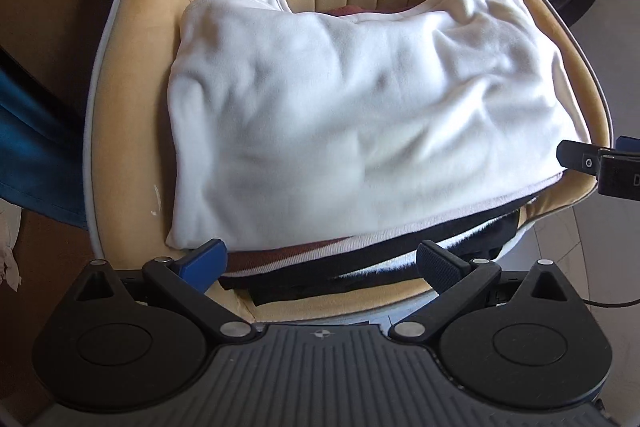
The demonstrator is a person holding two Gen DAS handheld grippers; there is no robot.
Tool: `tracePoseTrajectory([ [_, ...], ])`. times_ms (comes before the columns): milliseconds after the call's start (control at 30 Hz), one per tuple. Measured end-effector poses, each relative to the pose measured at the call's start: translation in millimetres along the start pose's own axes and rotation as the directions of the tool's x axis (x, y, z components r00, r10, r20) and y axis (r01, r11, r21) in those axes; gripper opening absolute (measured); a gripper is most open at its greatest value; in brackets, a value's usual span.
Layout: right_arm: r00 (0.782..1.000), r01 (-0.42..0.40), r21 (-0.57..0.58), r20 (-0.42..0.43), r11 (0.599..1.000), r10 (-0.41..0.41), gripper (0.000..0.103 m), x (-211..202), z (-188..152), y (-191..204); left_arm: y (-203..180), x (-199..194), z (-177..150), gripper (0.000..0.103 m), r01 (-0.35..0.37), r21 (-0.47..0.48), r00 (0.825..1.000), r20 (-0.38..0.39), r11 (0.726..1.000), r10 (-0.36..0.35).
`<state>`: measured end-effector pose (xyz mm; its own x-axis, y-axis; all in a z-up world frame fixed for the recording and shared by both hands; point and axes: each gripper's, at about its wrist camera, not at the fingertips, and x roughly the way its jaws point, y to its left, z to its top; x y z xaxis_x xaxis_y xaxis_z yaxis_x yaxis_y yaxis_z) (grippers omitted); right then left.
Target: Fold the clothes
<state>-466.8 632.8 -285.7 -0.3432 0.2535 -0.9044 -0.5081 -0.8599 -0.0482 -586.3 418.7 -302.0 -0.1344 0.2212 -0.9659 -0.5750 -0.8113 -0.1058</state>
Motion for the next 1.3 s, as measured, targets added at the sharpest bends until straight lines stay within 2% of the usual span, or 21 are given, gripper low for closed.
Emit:
tracePoseTrajectory([
  [200,0.998,0.050,0.040,0.043,0.998,-0.052,0.102,-57,-54,20,-3,-29,-39,0.103,0.009,0.060,1.000,0.020,0.998,-0.010],
  [367,0.992,0.092,0.075,0.076,0.993,-0.098,0.102,-107,-98,40,0,-64,-81,0.103,-0.036,0.138,0.997,0.066,0.990,0.027],
  [533,0.993,0.084,0.109,0.078,0.991,-0.092,0.102,-154,-131,54,8,-104,-108,0.103,-0.054,0.117,0.995,0.092,0.992,0.043],
  [633,0.992,0.077,0.107,0.088,0.991,-0.087,0.102,-193,-137,59,9,-140,-119,0.103,-0.050,0.121,0.990,0.134,0.991,0.033],
  [800,0.992,0.067,0.103,0.104,0.992,-0.077,0.102,-257,-148,66,2,-203,-131,0.103,-0.039,0.184,0.986,0.167,0.982,0.008],
  [900,0.991,0.060,0.100,0.114,0.993,-0.072,0.102,-296,-154,71,-1,-239,-136,0.103,-0.038,0.187,0.985,0.174,0.982,0.005],
  [1000,0.990,0.050,0.107,0.123,0.993,-0.064,0.102,-329,-162,70,-6,-273,-142,0.103,-0.034,0.179,0.976,0.217,0.983,-0.005],
  [1167,0.989,0.026,0.143,0.138,0.989,-0.046,0.102,-368,-179,55,-30,-305,-161,0.103,-0.063,0.153,0.969,0.247,0.986,0.024],
  [1300,0.981,0.049,0.149,0.180,0.988,-0.076,0.102,-389,-193,41,-47,-319,-181,0.103,-0.051,0.113,0.966,0.256,0.992,0.021],
])
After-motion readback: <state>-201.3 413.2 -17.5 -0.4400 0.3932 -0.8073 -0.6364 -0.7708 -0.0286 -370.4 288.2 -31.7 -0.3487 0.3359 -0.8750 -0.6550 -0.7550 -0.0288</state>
